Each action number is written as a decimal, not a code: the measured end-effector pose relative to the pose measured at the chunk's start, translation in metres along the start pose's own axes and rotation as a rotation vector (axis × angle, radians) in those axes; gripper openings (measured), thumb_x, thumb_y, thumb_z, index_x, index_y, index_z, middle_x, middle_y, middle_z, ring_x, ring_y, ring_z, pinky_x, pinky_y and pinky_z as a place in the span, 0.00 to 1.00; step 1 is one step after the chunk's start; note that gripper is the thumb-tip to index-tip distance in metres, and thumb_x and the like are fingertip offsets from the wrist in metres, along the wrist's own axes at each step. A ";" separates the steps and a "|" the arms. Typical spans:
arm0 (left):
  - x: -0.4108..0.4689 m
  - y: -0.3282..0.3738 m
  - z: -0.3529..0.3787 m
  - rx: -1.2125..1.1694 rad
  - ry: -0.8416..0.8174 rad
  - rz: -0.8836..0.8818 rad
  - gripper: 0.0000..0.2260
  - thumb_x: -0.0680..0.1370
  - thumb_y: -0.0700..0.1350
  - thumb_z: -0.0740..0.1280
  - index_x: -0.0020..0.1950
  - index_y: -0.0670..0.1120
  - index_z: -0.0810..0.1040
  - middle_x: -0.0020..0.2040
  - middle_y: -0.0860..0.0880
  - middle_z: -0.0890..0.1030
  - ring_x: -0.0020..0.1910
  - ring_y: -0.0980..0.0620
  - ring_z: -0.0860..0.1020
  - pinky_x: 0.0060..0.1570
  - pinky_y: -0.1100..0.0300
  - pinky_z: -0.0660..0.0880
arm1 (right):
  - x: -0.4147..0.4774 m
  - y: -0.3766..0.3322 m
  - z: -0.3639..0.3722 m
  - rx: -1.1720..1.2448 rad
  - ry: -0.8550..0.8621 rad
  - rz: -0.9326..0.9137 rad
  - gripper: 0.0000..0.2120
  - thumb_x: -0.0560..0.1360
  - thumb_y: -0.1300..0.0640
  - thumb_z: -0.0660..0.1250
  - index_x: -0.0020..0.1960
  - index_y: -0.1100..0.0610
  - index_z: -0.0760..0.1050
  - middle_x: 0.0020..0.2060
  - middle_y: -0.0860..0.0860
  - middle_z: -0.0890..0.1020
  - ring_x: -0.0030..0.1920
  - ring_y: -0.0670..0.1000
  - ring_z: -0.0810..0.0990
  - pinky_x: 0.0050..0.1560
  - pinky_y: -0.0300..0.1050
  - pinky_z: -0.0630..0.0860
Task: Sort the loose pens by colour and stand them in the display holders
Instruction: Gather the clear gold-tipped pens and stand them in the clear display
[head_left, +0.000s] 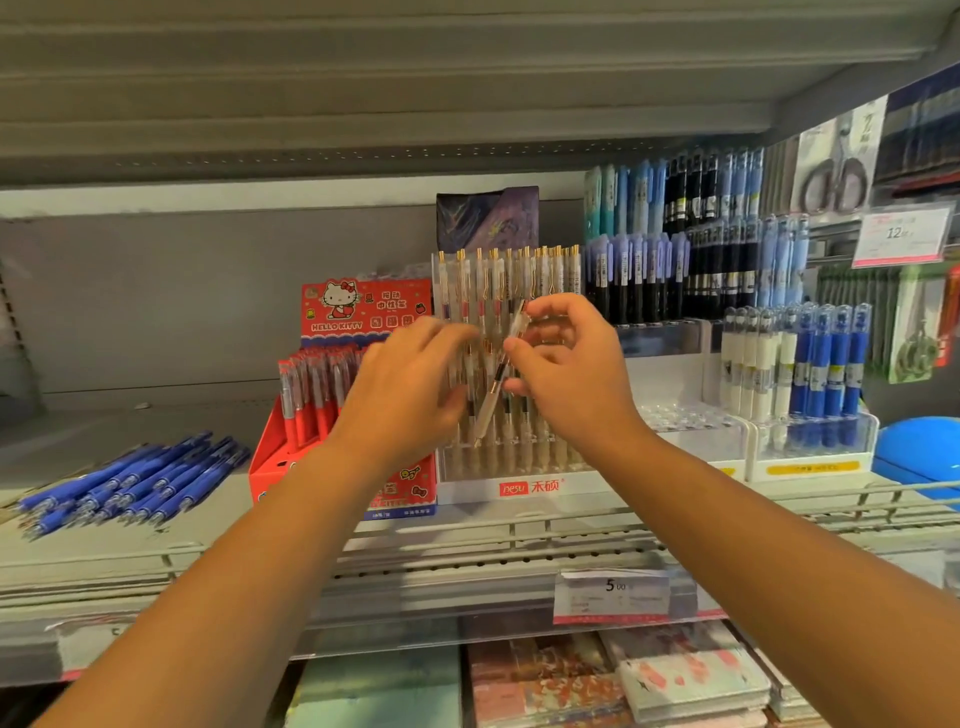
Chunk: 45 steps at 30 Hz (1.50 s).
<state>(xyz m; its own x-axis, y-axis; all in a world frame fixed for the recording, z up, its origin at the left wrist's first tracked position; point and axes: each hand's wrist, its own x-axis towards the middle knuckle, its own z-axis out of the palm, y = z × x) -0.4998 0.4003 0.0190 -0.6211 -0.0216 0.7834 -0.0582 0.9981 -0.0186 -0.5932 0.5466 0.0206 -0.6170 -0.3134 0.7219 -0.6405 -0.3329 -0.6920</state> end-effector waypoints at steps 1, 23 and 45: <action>0.005 -0.006 -0.001 0.029 -0.057 -0.012 0.25 0.75 0.45 0.71 0.72 0.52 0.69 0.69 0.51 0.72 0.68 0.48 0.70 0.65 0.42 0.70 | 0.000 0.002 0.002 0.001 0.002 -0.009 0.13 0.75 0.64 0.71 0.51 0.48 0.73 0.42 0.48 0.79 0.40 0.48 0.83 0.37 0.48 0.84; 0.013 -0.040 0.008 -0.001 -0.130 0.077 0.29 0.72 0.47 0.76 0.72 0.48 0.73 0.67 0.48 0.78 0.65 0.46 0.76 0.62 0.52 0.72 | 0.011 0.028 0.035 -0.287 -0.235 0.010 0.10 0.74 0.61 0.72 0.52 0.51 0.75 0.40 0.48 0.80 0.40 0.50 0.83 0.45 0.52 0.83; -0.021 -0.036 -0.016 -0.086 -0.112 -0.146 0.25 0.76 0.45 0.70 0.71 0.56 0.69 0.69 0.56 0.73 0.71 0.52 0.67 0.70 0.48 0.55 | -0.006 0.028 0.022 -0.320 -0.195 -0.091 0.19 0.75 0.57 0.70 0.65 0.47 0.74 0.47 0.46 0.79 0.44 0.44 0.78 0.47 0.39 0.78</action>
<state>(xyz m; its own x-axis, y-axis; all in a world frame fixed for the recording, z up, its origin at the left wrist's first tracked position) -0.4723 0.3662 0.0135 -0.6940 -0.1681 0.7001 -0.0898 0.9850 0.1475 -0.5974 0.5193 -0.0028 -0.4724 -0.4691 0.7462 -0.8178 -0.0825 -0.5696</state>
